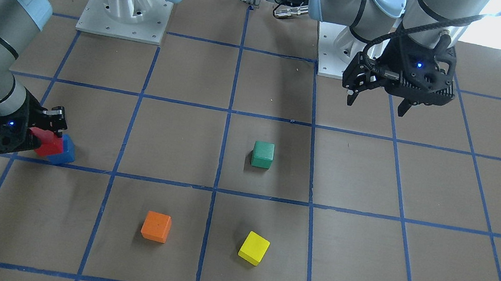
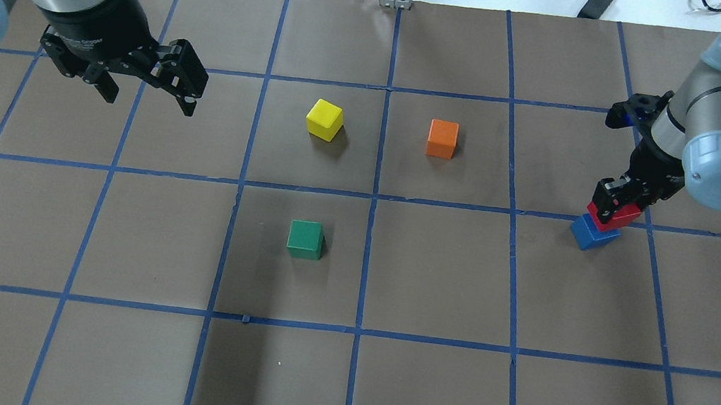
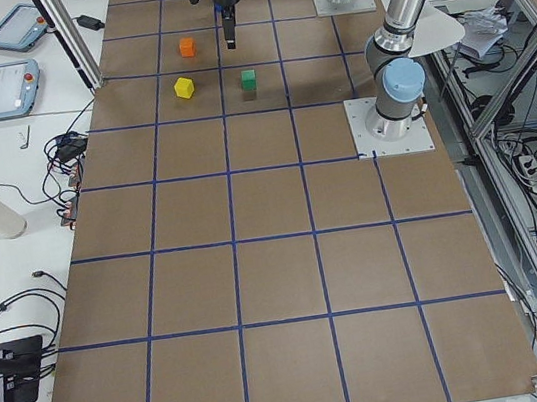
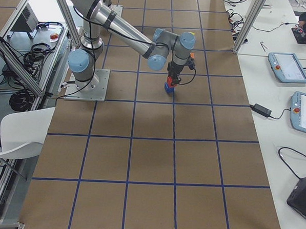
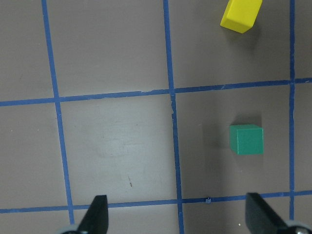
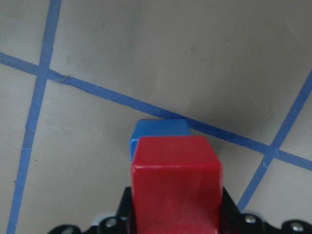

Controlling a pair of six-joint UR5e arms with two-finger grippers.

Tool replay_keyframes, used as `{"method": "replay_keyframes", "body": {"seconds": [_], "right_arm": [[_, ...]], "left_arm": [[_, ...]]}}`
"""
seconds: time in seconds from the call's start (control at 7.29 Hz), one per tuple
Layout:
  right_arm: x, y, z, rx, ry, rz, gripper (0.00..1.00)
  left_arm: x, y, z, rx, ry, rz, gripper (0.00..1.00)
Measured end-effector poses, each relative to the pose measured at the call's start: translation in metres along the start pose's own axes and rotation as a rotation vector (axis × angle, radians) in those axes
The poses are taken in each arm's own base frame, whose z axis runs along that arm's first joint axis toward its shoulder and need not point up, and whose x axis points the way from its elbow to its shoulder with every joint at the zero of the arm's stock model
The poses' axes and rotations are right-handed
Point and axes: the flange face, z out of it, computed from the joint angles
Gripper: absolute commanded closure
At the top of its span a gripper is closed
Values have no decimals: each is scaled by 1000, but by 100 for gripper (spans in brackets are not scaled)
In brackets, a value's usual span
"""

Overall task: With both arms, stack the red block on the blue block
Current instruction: 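Lower the red cube onto the blue cube with the right gripper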

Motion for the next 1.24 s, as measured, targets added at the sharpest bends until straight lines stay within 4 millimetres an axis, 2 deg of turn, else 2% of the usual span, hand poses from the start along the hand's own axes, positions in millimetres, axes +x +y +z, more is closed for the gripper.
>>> {"method": "replay_keyframes", "body": {"seconds": [0.96, 1.1, 1.24], "right_arm": [[-2, 4, 6, -14, -10, 4, 100], [-2, 4, 6, -15, -11, 3, 81], [-2, 4, 6, -14, -11, 0, 54]], "left_arm": [[0, 0, -1, 1, 1, 2, 0], [0, 0, 0, 1, 1, 2, 0], [0, 1, 0, 0, 1, 2, 0]]}}
